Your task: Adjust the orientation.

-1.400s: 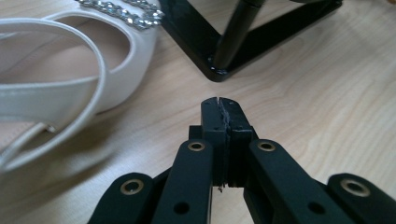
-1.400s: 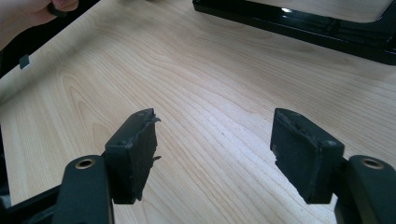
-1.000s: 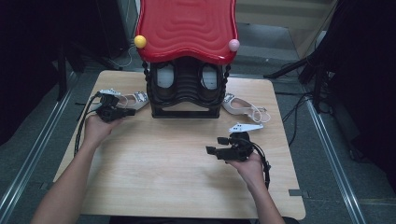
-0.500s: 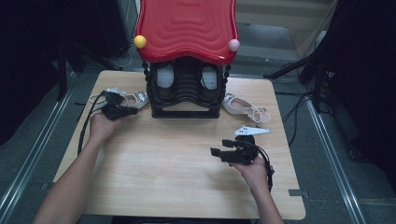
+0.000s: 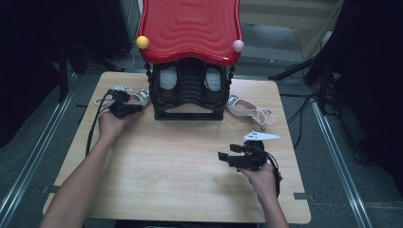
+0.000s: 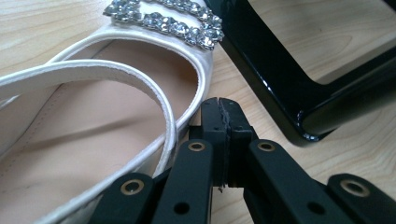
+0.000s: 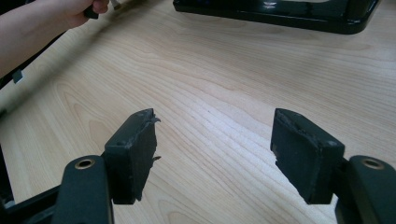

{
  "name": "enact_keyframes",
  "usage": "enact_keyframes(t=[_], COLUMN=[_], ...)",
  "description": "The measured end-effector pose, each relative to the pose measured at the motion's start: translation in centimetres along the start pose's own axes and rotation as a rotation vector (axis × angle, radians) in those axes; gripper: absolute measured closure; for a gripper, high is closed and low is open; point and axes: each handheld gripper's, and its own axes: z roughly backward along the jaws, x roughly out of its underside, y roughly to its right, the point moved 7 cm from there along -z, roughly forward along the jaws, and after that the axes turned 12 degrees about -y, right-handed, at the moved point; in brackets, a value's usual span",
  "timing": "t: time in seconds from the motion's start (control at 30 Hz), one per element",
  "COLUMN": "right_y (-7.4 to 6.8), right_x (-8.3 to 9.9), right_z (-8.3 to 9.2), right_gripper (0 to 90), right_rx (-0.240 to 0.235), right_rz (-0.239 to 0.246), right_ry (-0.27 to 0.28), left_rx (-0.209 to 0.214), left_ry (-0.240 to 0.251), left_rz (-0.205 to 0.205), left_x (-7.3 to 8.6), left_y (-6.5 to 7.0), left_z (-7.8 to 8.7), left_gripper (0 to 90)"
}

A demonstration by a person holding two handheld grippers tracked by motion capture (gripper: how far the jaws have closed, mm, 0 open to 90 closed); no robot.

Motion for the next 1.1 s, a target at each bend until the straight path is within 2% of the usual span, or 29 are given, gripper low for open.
enact_keyframes(t=[0.2, 0.37, 0.43, 0.5, 0.63, 0.73, 0.9, 1.1], right_y=[0.0, 0.1, 0.1, 0.3, 0.4, 0.5, 0.7, 1.0], right_x=[-0.1, 0.0, -0.1, -0.1, -0.4, -0.7, -1.2, -2.1], right_z=[-0.1, -0.1, -0.1, -0.3, -0.5, -0.7, -1.3, -1.7], right_gripper=[32.5, 32.5, 32.5, 32.5, 32.5, 32.5, 33.0, 33.0], right_rx=[-0.001, 0.001, 0.0, 0.004, 0.004, 0.001, -0.013, -0.005], right_rz=[0.0, 0.003, 0.0, 0.006, 0.01, 0.013, 0.014, 0.031], right_ry=[0.0, -0.007, -0.01, -0.016, -0.023, -0.023, -0.033, -0.036], left_rx=[0.04, 0.075, 0.102, 0.115, 0.116, 0.115, 0.123, 0.123], left_ry=[0.006, -0.023, -0.029, -0.01, -0.025, -0.018, -0.019, -0.014], left_rz=[0.002, -0.018, -0.02, -0.025, -0.035, -0.038, -0.034, -0.02], left_x=[0.0, 0.3, 0.4, 0.5, 1.4, 2.1, 3.3, 4.6], left_y=[0.2, 0.9, 1.2, 1.5, 1.8, 1.8, 1.7, 1.2], left_z=[0.6, 1.5, 2.0, 2.7, 3.8, 4.8, 6.5, 7.8], left_gripper=[90.0, 88.4, 88.5, 88.5, 88.5, 88.5, 88.5, 88.1])
